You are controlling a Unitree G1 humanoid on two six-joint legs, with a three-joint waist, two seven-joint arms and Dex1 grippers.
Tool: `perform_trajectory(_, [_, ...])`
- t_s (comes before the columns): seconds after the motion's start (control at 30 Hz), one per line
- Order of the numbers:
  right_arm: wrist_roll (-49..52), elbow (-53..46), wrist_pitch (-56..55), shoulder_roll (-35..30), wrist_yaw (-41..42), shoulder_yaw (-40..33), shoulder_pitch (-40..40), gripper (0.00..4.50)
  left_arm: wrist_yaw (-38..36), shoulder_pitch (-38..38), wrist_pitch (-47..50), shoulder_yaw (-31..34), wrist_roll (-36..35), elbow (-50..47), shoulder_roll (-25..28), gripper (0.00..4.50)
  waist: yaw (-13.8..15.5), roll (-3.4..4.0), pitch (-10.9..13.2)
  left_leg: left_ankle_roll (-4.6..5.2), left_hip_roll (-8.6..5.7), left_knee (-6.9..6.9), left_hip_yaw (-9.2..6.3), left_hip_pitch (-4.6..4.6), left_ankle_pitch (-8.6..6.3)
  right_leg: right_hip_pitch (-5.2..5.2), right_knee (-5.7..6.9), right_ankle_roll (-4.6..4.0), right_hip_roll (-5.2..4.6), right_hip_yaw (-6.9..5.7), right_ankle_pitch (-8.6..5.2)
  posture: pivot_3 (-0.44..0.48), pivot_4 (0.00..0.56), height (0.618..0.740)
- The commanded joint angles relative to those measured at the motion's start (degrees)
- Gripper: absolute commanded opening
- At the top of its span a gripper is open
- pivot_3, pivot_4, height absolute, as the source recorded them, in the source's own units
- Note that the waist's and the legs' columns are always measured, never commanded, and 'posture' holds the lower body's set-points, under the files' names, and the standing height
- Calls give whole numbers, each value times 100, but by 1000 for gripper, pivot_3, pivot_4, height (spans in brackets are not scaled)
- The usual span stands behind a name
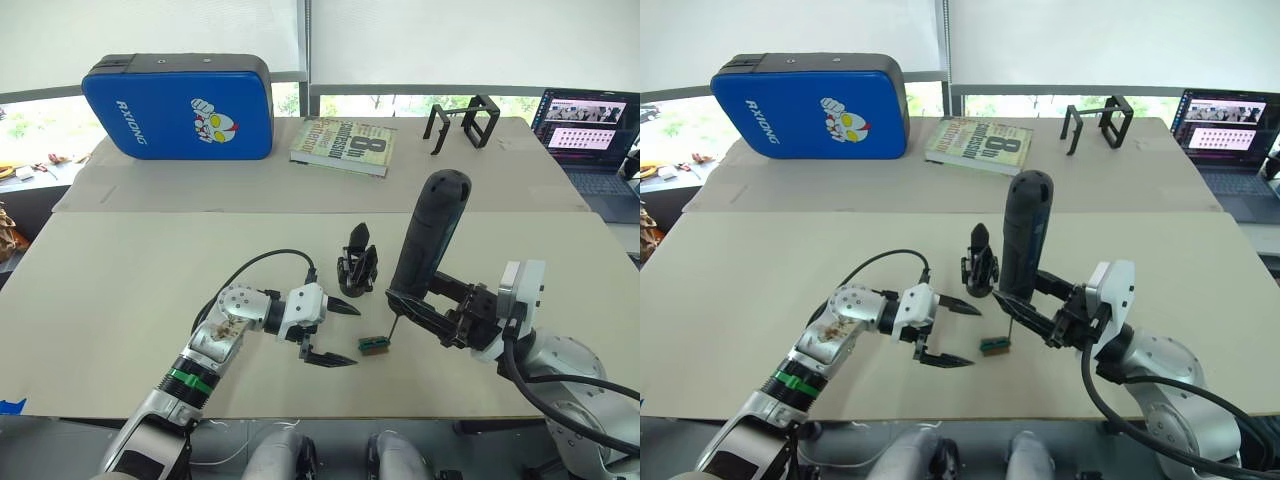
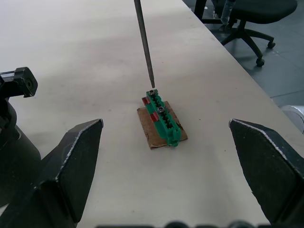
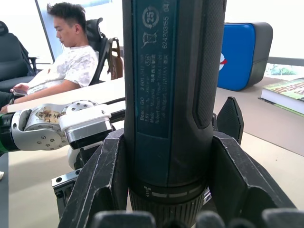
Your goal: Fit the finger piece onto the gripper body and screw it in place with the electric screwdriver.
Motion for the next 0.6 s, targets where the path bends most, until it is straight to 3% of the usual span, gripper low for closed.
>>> perform_trajectory(0.03, [72, -200, -205, 32, -25, -42, -162, 1915, -6, -45, -110, 13, -31, -32, -20, 4500, 0, 0, 0, 0, 0, 0, 0, 0, 0, 0, 0, 0, 0, 0, 0, 0, 150, 740])
perform_trajectory(0.6, [87, -187, -122, -24, -59, -4, -148, 1915, -48, -35, -128, -7, -12, -15, 10, 4500, 1, 0, 0, 0, 0, 0, 0, 0, 0, 0, 0, 0, 0, 0, 0, 0, 150, 740])
